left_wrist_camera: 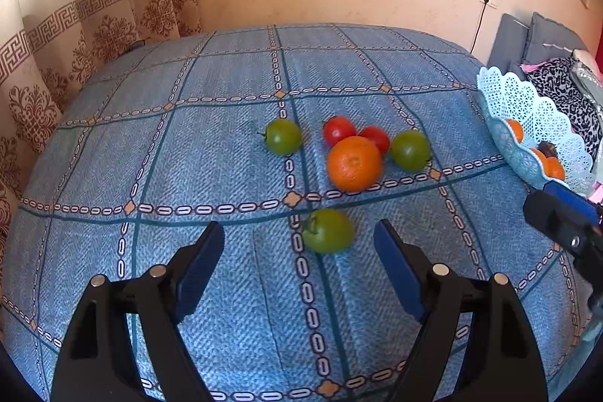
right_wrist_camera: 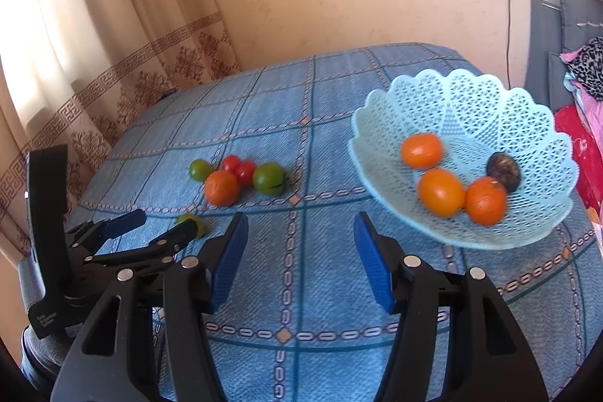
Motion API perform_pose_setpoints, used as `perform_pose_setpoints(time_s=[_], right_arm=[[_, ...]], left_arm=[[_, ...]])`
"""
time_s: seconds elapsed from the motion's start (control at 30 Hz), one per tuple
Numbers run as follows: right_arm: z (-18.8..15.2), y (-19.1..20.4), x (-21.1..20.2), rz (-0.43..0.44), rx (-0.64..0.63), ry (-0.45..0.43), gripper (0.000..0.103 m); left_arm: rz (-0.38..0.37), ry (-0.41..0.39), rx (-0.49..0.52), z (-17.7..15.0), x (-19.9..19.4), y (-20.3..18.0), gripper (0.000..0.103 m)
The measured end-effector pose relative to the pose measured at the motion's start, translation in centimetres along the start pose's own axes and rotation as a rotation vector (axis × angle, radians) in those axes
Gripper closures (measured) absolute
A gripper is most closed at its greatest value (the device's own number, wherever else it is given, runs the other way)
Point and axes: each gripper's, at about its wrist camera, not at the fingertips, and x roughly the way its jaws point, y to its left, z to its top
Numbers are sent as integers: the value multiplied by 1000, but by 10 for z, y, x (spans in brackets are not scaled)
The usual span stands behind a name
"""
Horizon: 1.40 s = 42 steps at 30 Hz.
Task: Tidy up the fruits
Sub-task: 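Move the left gripper to the green tomato and close on it, then grasp a second green tomato with the right gripper while the left lifts its tomato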
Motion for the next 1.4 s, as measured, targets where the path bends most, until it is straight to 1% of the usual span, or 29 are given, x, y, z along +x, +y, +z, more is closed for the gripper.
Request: perform_pose_setpoints(time_s=[0.1, 0.17, 0.2, 0.27, 0.33, 0.4, 0.47, 0.57, 0.63, 0.67, 0.8, 0.9, 1.03, 1.1, 1.17, 1.27, 1.4], right_arm=[[-3, 6, 6, 2, -12, 14, 43], [-3, 8, 9, 1, -17, 22, 43], [-4, 10, 11, 2, -18, 26, 43], [-4, 10, 15, 8, -15, 39, 43], [-5, 11, 20, 7, -16, 49, 43], [-4, 12, 23, 10, -18, 58, 43], [-4, 14, 26, 12, -22, 66, 43], [-3, 17, 31, 11, -33, 76, 43], [-3, 20, 35, 12, -41, 83, 43], [-2, 21, 37, 12, -43, 87, 43], [0, 25, 46, 23, -47, 114, 43], [2, 29, 53, 32, -56, 132, 43], [5, 33, 61, 66, -60, 152, 43], [7, 33, 66, 65, -62, 156, 43], [9, 31, 75, 46, -57, 164, 43], [13, 29, 87, 6, -65, 171, 43], [18, 29, 99, -16, -83, 169, 44]], left_arm=[[-6, 9, -3, -1, 4, 0, 26], [-25, 21, 5, -2, 8, -1, 33], [-40, 29, 8, -4, 11, -2, 34], [-46, 36, 11, -4, 14, -3, 44], [-56, 45, 11, -5, 17, -4, 50], [-66, 39, 10, -5, 15, -3, 54], [-93, 36, 6, -6, 14, -2, 62], [-131, 29, -8, -6, 13, 0, 70], [-135, 20, -16, -6, 11, 3, 70], [-125, 13, -17, -6, 9, 3, 70], [-47, -38, -15, -5, 2, 7, 70], [3, -69, -45, -5, -2, 16, 70], [56, -100, -92, -5, -8, 31, 70], [60, -102, -117, -4, -9, 40, 70], [60, -99, -129, -4, -9, 44, 70], [52, -96, -133, -2, -9, 47, 70], [39, -94, -129, -3, -9, 46, 70]])
